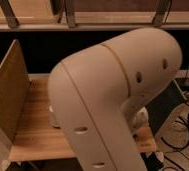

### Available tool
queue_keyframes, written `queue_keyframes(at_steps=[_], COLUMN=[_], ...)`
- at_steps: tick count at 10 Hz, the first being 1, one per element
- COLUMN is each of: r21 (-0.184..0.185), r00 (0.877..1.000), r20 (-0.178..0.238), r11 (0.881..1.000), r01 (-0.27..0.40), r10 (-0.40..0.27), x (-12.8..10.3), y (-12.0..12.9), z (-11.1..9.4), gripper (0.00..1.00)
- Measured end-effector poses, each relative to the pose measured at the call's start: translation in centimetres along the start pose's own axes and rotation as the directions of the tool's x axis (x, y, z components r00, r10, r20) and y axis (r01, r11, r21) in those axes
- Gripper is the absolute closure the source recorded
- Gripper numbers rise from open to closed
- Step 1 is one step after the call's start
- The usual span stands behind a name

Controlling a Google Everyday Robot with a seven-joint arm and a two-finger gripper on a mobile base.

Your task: Drag the pepper across the table

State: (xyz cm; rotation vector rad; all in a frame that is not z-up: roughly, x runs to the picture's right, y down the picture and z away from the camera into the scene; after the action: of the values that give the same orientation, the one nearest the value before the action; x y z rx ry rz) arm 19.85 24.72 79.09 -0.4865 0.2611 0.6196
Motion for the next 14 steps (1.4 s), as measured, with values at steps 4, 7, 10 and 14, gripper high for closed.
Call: queue_keyframes(at_steps=[4, 7, 10, 14], r21=[0.063, 0.063, 0.064, 0.064], r00=[0.985, 0.983, 0.983, 0.983], r20=[0.065, 0.072, 0.072, 0.072], r11=[0.984, 0.983, 0.983, 0.983], r01=[-0.166, -0.173, -0.174, -0.172], r10=[0.162, 0.168, 0.169, 0.168], x=[4.6, 5.1, 5.2, 5.1], y=[-4.4, -4.6, -4.6, -4.6], z=[-1.2, -1.3, -1.3, -1.3], gripper=[0.96, 0.96, 0.96, 0.96])
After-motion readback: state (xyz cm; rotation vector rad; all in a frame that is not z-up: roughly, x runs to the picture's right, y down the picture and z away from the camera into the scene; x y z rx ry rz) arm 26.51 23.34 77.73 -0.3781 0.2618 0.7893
